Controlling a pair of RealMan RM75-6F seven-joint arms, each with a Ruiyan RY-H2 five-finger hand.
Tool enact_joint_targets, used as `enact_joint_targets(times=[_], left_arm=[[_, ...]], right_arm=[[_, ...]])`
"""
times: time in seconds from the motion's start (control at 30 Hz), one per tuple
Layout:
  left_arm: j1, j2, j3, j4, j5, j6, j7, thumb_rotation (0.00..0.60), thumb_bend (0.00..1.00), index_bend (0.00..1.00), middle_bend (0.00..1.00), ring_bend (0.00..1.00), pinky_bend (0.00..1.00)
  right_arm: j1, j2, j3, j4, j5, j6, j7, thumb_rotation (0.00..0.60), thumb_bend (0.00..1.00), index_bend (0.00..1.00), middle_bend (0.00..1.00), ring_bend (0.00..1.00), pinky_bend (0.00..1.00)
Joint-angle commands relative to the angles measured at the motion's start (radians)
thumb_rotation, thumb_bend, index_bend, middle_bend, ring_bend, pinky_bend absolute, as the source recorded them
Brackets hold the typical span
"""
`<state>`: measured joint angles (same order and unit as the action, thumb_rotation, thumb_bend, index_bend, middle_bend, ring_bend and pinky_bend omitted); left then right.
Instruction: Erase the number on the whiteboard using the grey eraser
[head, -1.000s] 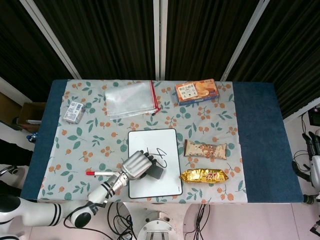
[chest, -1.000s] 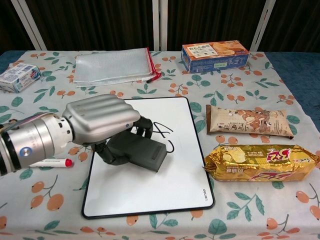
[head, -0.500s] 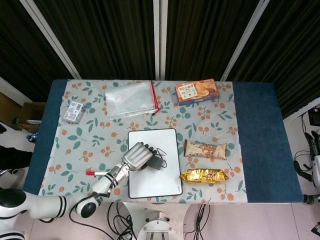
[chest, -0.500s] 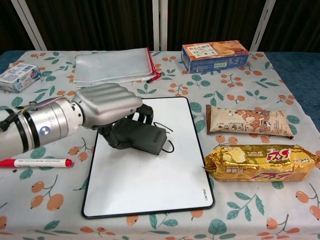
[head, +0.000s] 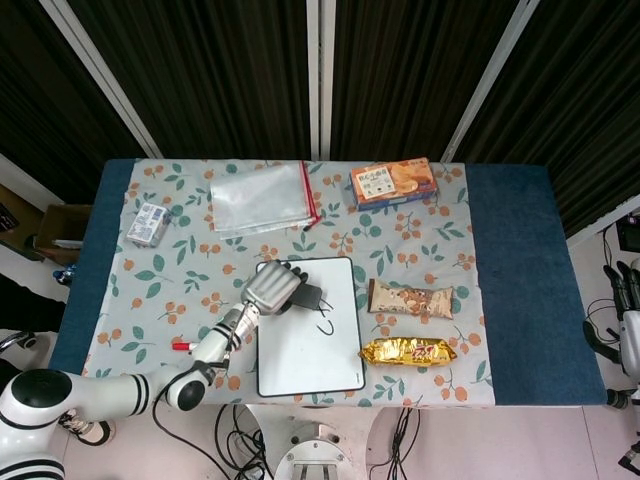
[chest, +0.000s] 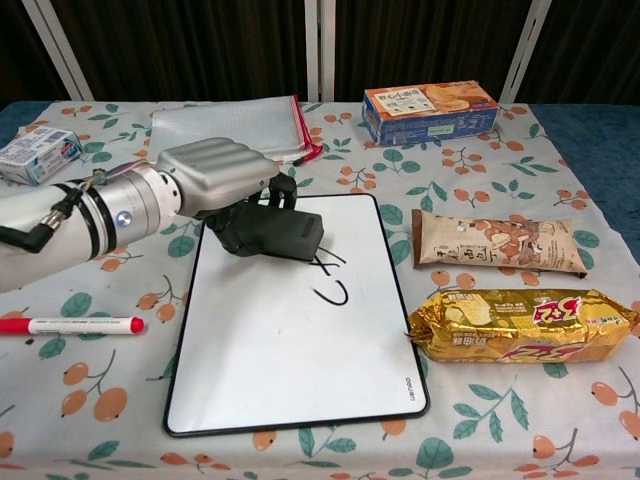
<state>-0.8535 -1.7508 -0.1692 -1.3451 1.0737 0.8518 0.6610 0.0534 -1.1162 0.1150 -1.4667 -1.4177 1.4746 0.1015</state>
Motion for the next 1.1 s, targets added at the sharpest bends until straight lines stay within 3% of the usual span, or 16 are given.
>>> enact_joint_targets(times=[0.03,0.23,0.5,0.77,1.1], left_arm=[[-0.022,-0.032,-0.023,0.063,-0.025,0.009,-0.014,0.6,0.49,0.65,0.63,0.6,0.5],[-0.031,-0.041,-0.035,0.11,-0.035,0.01,-0.053,0.6,0.5,0.65,0.63,0.6,0.5],[-0.032,-0.048,-0.019,0.069,-0.01,0.023,-0.09,0.6,0.5,0.65,0.63,0.6,0.5],[-0.039,-0.084,0.01,0.055,-0.001,0.041,-0.056,0.6,0.5,0.65,0.63,0.6,0.5],[-0.02,-0.065,0.047,-0.033,0.029,0.094,-0.011,0.6,0.51,0.65,0.63,0.6,0.5]], right_arm=[[-0.001,0.003,0.001,-0.003,0.002,0.001,-0.001,0.6,0.25,0.0,0.0,0.0,0.0],[-0.001,0.007,0.003,-0.009,0.003,0.003,-0.005,0.6,0.25,0.0,0.0,0.0,0.0],[0.003,0.001,0.002,-0.012,0.001,-0.001,-0.013,0.6,0.25,0.0,0.0,0.0,0.0],[-0.003,0.006,0.003,-0.015,-0.001,0.012,-0.012,0.6,0.25,0.0,0.0,0.0,0.0],[0.001,0.0,0.002,0.002,-0.001,0.002,0.005,0.6,0.25,0.0,0.0,0.0,0.0]])
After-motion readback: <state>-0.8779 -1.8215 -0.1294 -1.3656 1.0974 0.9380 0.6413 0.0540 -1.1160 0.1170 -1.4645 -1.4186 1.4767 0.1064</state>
